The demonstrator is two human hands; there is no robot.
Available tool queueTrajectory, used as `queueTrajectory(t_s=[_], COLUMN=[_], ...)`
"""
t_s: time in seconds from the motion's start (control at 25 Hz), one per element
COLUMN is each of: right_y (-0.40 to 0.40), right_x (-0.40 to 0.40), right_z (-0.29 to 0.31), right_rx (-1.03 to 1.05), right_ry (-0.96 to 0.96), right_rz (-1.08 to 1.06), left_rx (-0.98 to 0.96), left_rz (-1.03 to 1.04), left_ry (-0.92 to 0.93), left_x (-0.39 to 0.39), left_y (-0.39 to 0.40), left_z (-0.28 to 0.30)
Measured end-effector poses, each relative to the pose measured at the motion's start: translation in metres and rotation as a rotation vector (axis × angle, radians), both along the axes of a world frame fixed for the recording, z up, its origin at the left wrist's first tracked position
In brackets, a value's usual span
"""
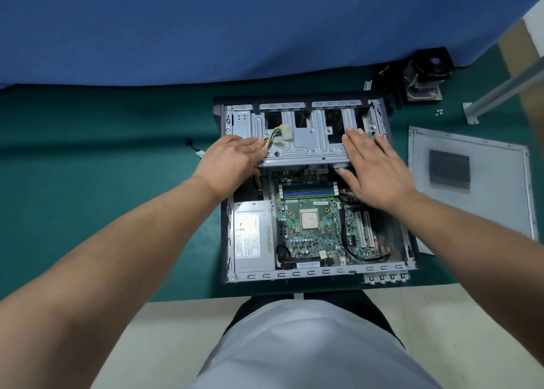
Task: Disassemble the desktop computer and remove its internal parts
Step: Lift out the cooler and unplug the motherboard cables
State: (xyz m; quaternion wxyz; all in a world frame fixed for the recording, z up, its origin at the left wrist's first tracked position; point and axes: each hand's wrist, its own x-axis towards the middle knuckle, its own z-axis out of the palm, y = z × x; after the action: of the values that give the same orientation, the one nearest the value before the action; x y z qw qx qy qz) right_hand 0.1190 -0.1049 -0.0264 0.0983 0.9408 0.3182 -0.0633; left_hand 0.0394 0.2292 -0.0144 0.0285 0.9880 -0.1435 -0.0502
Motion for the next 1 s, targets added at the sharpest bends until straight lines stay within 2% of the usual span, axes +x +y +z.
queueTrajectory(t_s=[0.12, 0.36, 0.44, 0.56, 0.64, 0.76, 0.84, 0.92, 1.0], right_y=[-0.001, -0.001, -0.001, -0.001, 0.009, 0.043, 0.069, 0.092, 0.112], right_x=[0.0, -0.002, -0.004, -0.019, -0.039, -0.067, -0.059, -0.036, -0.017], right_z=[-0.006, -0.003, 0.001, 0.005, -0.004, -0.037, -0.057, -0.071, -0.085], right_rx=[0.043, 0.127, 0.206, 0.44, 0.521, 0.4, 0.355, 0.377, 0.4], right_ry=[-0.039, -0.041, -0.036, -0.082, 0.034, 0.352, 0.385, 0.339, 0.382], right_rz=[0.006, 0.019, 0.013, -0.006, 0.04, 0.081, 0.008, -0.11, -0.183], left_rx=[-0.005, -0.093, -0.096, -0.072, -0.053, -0.036, -0.034, -0.033, -0.027], left_rz=[0.079, 0.379, 0.414, 0.408, 0.398, 0.395, 0.4, 0.402, 0.404], left_ry=[-0.008, -0.037, -0.075, -0.096, -0.107, -0.123, -0.135, -0.15, -0.172], left_x=[-0.011, -0.057, -0.059, -0.055, -0.053, -0.053, -0.053, -0.054, -0.053], left_y=[-0.009, -0.038, -0.041, -0.042, -0.041, -0.042, -0.043, -0.044, -0.043], left_z=[-0.005, -0.022, -0.025, -0.03, -0.033, -0.037, -0.038, -0.037, -0.041])
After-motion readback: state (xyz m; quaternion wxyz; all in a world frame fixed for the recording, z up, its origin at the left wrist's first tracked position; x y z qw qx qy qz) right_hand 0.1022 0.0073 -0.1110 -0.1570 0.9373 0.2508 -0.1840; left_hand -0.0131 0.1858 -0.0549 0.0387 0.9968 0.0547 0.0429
